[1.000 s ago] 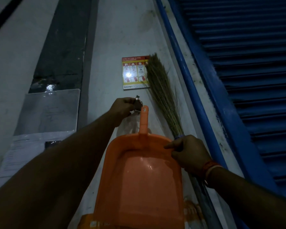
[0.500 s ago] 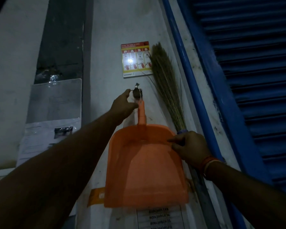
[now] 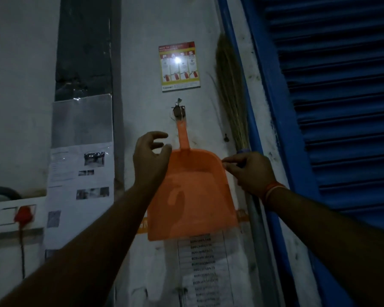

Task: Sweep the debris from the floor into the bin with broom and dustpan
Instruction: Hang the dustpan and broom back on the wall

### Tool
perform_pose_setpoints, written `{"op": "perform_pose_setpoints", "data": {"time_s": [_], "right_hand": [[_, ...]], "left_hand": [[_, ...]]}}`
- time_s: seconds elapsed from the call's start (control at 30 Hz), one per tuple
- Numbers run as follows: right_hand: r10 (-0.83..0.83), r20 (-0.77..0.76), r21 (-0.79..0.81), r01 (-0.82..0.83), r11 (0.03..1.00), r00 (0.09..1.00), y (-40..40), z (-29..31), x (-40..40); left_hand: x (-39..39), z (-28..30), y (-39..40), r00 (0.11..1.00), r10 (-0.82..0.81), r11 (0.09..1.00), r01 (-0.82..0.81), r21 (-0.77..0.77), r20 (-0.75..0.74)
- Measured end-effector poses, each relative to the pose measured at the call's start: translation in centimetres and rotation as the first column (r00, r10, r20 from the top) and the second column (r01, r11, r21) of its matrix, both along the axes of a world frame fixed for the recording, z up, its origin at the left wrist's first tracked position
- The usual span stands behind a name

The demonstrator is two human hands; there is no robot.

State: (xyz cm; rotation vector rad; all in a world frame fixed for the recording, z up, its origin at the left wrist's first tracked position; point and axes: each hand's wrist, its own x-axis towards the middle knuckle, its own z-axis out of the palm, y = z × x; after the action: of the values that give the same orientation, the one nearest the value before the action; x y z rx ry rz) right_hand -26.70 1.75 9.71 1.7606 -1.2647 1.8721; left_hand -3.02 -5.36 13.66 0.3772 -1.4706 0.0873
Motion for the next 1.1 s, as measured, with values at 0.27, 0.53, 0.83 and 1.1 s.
{"op": "perform_pose_setpoints", "data": {"time_s": [0.27,0.53,0.83,1.1], "right_hand": [[0.275,0.072,0.043,-0.278,0.960,0.959,5.2,0.2,1.7],[0.389,0.114,0.078,-0.398,0.914,0.914,8.1,-0.9,2.3],[-0.328,-0.846,-0.215,0.293,0.932,0.421,17.7,0.2,-0.3],[0.162,-0.974,0.048,0.556,0.830,-0.156,15.6,-5.2,2.2]], "left_hand": [[-4.9,-15.0,11.1,0.809,-0.526,0.822,0.406,0.399,0.263],[-9.6,-18.8,15.1,0.877,-0.450,0.827,0.337,0.449,0.170],[-3.8,-21.0,15.2,0.934,-0.104,0.890,-0.066,0.452,0.342],[1.3,-21.1,17.3,0.716,0.073,0.935,-0.292,0.203,0.694]]}}
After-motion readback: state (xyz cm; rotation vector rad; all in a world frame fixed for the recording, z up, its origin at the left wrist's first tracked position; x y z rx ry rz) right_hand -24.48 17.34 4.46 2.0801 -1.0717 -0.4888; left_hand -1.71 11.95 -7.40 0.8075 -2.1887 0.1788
